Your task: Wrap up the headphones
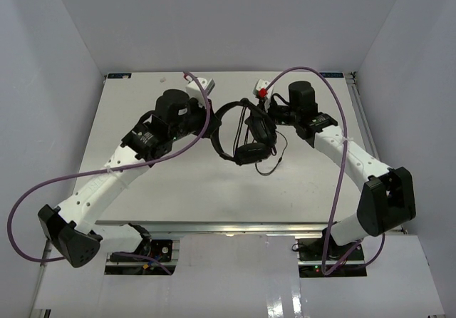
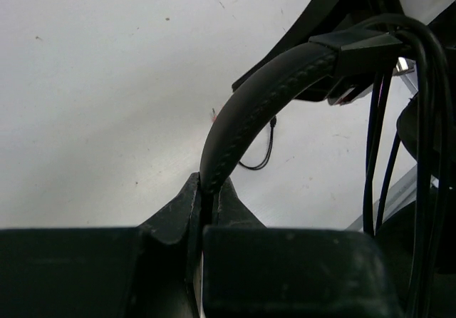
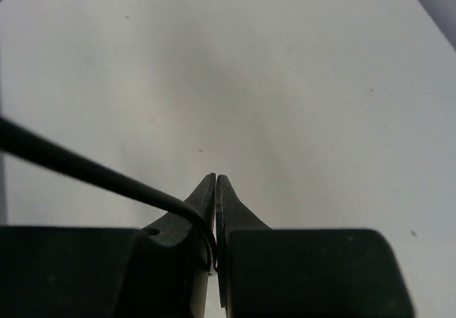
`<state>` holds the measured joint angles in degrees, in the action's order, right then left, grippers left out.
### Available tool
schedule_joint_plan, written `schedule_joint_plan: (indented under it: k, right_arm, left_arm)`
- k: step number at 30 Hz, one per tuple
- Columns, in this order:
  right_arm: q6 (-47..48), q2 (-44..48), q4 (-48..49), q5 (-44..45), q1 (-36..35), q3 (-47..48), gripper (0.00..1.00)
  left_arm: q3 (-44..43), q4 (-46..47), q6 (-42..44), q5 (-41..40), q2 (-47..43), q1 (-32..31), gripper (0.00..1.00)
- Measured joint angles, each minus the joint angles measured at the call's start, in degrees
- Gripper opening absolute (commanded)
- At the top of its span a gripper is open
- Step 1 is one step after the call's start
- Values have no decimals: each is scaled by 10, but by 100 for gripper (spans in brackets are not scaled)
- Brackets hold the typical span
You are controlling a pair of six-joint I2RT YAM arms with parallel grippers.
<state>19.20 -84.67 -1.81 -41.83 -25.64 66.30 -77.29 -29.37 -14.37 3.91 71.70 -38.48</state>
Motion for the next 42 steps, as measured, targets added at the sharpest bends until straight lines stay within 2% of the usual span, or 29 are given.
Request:
schedule_joint_plan:
  k: [7,11,17,28,37,42]
  right_arm:
    - [-203,-47,185,-147,0,-53,11]
    - [-298,-86,280,-187,-9,-58,11]
    - [-391,-92,392,-215,-41,-111,13]
    - [-444,-71,472,-229,-82,-172,14]
    - [-439,-23,483,-231,-107,-192,14]
    - [-416,0,462,-231,-113,-211,10]
  left_arm:
    - [-157,-39,-6,-6,59,0,0]
    - [-245,-39,-8,-18,85,0,0]
    - [-299,-43,-9,-57,90,0,0]
    - [-360,-57,-6,-139,117,-1,0]
    - [-388,-62,-6,-172,141,-1,0]
    - [-396,-62,-3,-206,151,-1,0]
